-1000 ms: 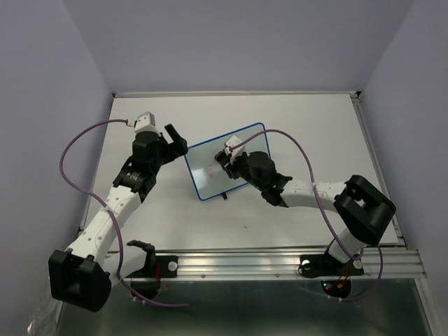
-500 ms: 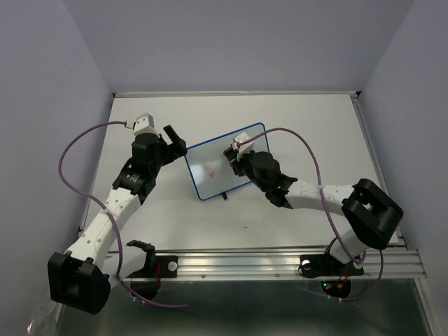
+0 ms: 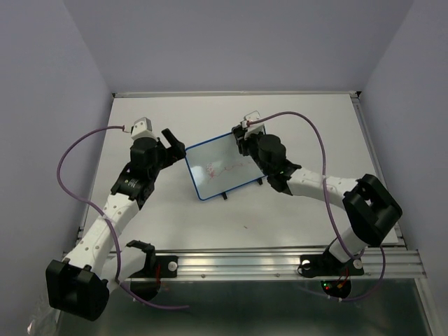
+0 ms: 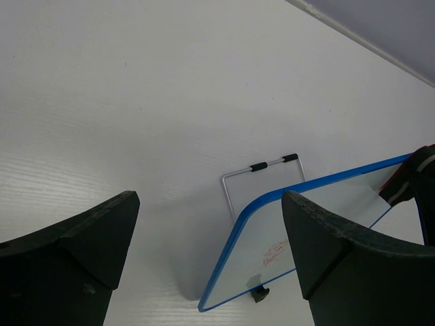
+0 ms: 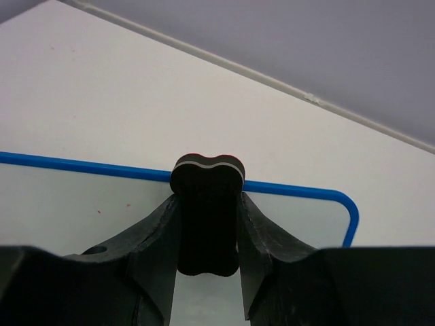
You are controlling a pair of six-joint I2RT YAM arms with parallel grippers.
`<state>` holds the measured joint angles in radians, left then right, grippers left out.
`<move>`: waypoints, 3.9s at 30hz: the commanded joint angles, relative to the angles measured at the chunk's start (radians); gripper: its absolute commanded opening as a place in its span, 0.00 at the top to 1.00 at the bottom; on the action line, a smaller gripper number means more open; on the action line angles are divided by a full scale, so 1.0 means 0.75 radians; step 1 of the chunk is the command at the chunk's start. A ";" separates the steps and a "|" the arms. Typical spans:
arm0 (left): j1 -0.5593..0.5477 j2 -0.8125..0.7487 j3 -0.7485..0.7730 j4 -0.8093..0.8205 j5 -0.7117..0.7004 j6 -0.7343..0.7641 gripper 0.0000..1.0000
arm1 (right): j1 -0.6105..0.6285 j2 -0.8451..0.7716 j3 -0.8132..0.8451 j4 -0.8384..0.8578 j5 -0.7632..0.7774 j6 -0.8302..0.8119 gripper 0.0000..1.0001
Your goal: Erase the whiteboard
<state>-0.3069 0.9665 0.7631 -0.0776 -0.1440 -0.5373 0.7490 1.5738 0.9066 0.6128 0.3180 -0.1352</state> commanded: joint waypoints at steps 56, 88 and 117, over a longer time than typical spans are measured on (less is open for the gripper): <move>-0.010 -0.055 -0.021 0.036 0.002 0.021 0.01 | 0.091 0.025 -0.055 0.101 -0.262 -0.006 0.89; -0.010 -0.043 -0.003 0.030 -0.021 0.027 0.01 | 0.147 0.088 0.025 0.030 -0.138 -0.067 0.92; -0.010 -0.045 -0.011 0.034 -0.013 0.027 0.01 | 0.122 0.037 -0.012 0.120 0.135 0.035 0.92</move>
<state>-0.3080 0.9455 0.7593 -0.0792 -0.1436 -0.5320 0.8543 1.6310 0.8902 0.6636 0.5236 -0.0975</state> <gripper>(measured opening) 0.989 0.393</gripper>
